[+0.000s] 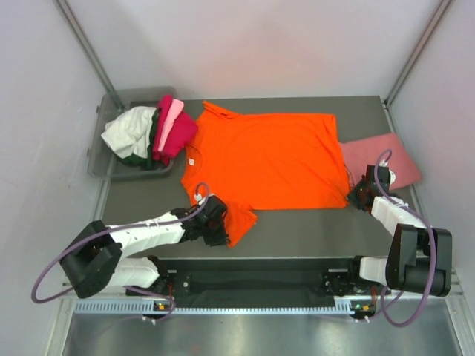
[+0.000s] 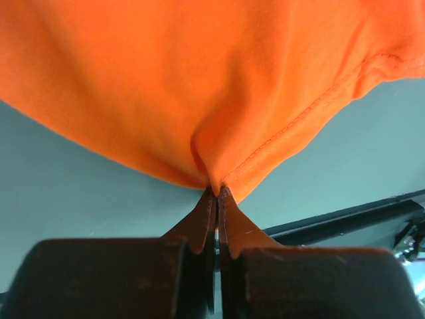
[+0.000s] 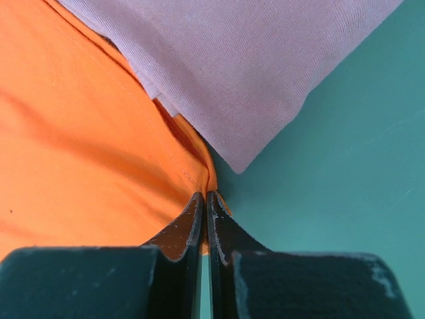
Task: Fold and stack the t-shirts
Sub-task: Fold the tshirt
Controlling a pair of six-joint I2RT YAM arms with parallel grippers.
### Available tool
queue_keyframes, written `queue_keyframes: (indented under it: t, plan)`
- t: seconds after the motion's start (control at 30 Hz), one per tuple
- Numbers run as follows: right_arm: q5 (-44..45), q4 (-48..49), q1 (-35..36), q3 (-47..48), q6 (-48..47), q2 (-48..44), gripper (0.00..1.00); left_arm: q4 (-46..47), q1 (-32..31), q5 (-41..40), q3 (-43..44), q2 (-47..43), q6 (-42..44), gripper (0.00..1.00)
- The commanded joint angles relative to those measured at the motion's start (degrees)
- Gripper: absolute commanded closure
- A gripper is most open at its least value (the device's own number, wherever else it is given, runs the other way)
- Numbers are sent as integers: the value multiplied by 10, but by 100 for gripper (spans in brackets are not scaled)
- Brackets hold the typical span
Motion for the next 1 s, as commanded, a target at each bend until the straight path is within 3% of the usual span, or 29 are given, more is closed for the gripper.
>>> queue_keyframes:
  t: [0.0,0.13,0.23,0.53,0.77,0.97]
  plan:
    - [-1,4,-5,0,-7,-16,100,-48,-3,-50,4,-18,16,100]
    - [-7,2,-5,0,-10,-22,100,-166,-2,-124,68,-48,39,100]
    - [-16,-8,-4,6,-15,-18,100,-197,0,-138,90,-70,51,100]
    - [-16,-54,6,52,-20,-29,100,-186,36,-102,116,-98,84,100]
    - [-15,-70,9,111,-21,-7,100,-184,157,-76,192,-88,158,100]
    - [-34,-70,13,167,-13,53,100,-169,238,-67,289,-12,230,100]
